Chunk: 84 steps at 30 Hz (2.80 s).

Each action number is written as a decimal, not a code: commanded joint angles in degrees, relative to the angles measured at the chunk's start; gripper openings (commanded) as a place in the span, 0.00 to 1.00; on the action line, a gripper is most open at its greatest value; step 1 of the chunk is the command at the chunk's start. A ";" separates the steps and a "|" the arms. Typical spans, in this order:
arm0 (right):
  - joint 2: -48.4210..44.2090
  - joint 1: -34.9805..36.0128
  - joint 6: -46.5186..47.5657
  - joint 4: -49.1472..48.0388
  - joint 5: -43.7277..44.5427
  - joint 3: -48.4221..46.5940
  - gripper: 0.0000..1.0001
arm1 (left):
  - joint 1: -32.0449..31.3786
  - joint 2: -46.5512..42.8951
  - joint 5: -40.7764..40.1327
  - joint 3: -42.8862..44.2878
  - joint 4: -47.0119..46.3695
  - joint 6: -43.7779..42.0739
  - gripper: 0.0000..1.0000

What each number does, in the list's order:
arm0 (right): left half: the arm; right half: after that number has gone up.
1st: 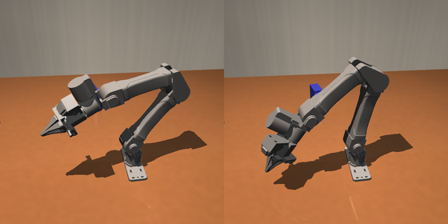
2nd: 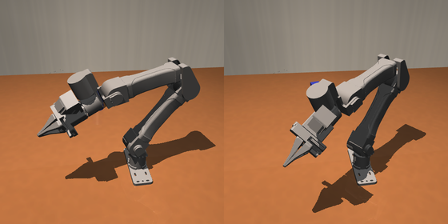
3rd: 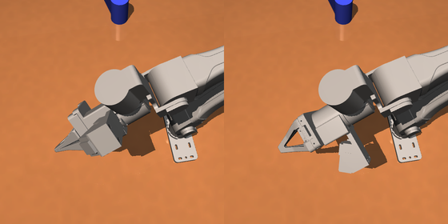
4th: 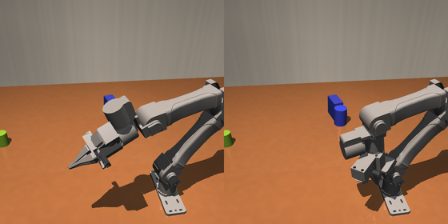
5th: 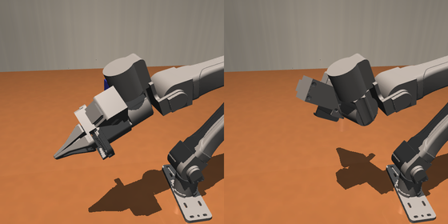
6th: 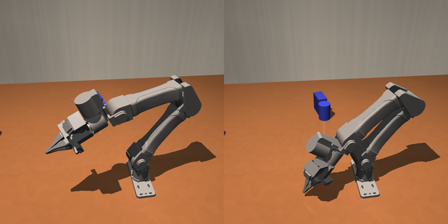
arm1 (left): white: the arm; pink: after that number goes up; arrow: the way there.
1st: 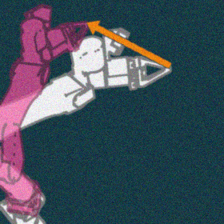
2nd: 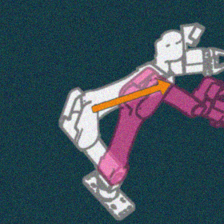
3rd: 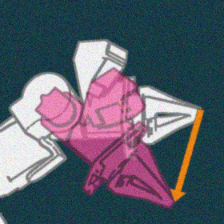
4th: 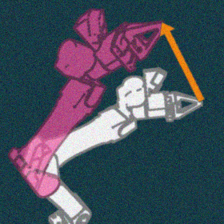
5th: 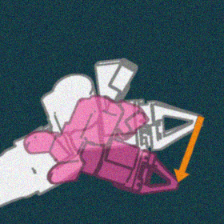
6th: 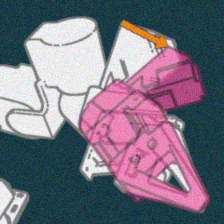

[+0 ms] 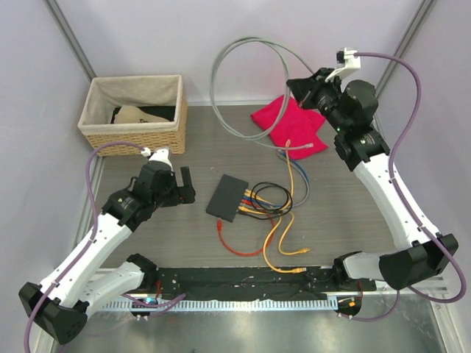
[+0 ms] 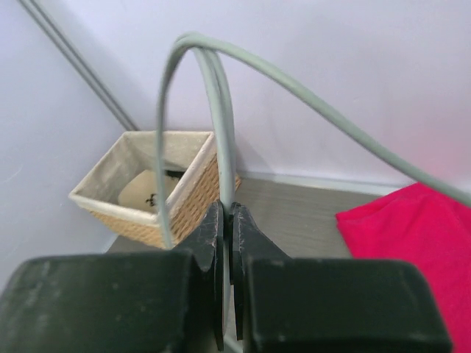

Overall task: Insert the plug into the switch port
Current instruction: Pick up the connector from the center of the board, then place the connector at the center of the board, then insert the connector into the switch port.

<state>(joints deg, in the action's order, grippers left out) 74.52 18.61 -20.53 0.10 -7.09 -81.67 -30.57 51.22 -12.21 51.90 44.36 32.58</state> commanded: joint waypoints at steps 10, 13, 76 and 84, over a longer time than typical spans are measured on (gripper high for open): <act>-2.45 1.25 -10.05 -1.50 -15.66 20.83 0.01 | 0.51 0.89 2.01 -0.48 -2.61 0.73 0.99; -2.98 1.69 -8.74 2.68 -21.28 24.71 0.01 | 0.60 1.16 2.36 -0.66 -2.70 1.00 0.99; -33.38 5.47 -7.24 23.45 12.38 49.85 0.54 | -6.78 44.66 7.46 16.74 -16.85 -1.20 0.83; -33.39 5.38 -7.77 27.50 4.28 51.87 0.49 | -8.19 48.97 6.41 18.24 -15.27 -1.29 0.64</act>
<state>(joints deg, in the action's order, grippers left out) 40.77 24.25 -27.31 25.91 3.09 -30.52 -38.22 98.83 -4.51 67.83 28.58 32.25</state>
